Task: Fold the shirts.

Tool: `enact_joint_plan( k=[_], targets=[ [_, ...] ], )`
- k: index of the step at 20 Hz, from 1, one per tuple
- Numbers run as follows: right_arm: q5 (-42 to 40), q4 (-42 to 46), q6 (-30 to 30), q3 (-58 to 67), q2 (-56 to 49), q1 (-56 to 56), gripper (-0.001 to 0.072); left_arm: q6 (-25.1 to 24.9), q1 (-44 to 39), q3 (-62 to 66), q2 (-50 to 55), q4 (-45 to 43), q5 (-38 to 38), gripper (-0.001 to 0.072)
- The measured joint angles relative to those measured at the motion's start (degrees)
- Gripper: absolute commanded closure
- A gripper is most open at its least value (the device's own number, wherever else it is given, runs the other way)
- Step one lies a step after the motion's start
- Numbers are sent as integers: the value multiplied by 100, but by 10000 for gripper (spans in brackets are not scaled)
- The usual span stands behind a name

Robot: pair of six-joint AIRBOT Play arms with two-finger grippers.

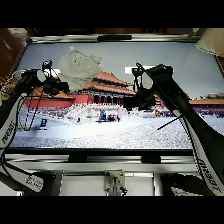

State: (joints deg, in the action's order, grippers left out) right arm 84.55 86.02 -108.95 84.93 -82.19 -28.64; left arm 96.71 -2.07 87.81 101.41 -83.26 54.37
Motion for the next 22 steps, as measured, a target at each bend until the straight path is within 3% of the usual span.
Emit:
enact_joint_plan(
  k=[7,10,12,13,17,22],
  targets=[
    [-107,-68,-2,0,0,0,161,11,42,216,568,704,-787,67],
    [-109,-164,-4,0,0,0,161,13,44,232,732,1078,-1093,325],
    [-111,-221,-4,0,0,0,161,13,48,240,828,1213,-1228,610],
    [-116,-234,-4,0,0,0,161,13,59,240,866,1259,-1257,671],
    [-173,-160,7,0,0,0,161,-125,48,354,848,1327,-1257,674],
    [-249,-50,264,0,0,0,161,-833,-111,684,184,1375,-1362,676]
  ],
)
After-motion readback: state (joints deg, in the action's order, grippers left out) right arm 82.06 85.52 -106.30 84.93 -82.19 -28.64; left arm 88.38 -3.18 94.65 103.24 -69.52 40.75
